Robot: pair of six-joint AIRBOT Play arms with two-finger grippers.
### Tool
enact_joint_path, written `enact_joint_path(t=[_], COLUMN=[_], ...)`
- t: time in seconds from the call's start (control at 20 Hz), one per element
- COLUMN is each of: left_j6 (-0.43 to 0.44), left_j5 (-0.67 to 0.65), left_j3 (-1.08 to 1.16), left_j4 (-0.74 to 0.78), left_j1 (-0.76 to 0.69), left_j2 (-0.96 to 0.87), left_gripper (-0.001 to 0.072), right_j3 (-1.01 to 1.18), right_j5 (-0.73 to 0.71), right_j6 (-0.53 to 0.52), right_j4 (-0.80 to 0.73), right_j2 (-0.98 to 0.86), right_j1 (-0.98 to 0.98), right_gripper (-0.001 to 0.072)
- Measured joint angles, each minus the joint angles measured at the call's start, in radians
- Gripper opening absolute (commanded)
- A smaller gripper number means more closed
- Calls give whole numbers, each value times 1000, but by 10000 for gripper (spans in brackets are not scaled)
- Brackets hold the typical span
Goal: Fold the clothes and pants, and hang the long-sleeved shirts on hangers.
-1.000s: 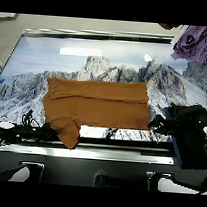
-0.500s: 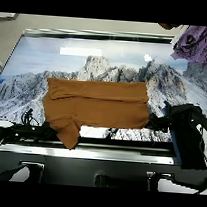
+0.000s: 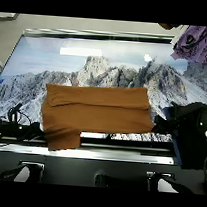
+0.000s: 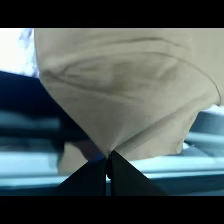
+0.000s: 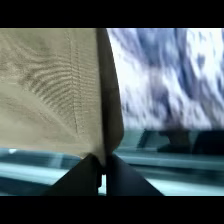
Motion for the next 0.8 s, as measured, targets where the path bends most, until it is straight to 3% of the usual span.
enact_joint_path(t=[0.35, 0.8], left_j6=[-95, -98], left_j5=[-50, 256], left_j3=[12, 15], left_j4=[64, -66], left_j1=[0, -1], left_j2=[183, 179], left_gripper=[15, 15], right_j3=[0, 38], right_j5=[-92, 85], right_j6=[7, -57], right_j4=[-23, 62], right_j2=[91, 91], right_j1=[0, 1], right_gripper=[23, 22])
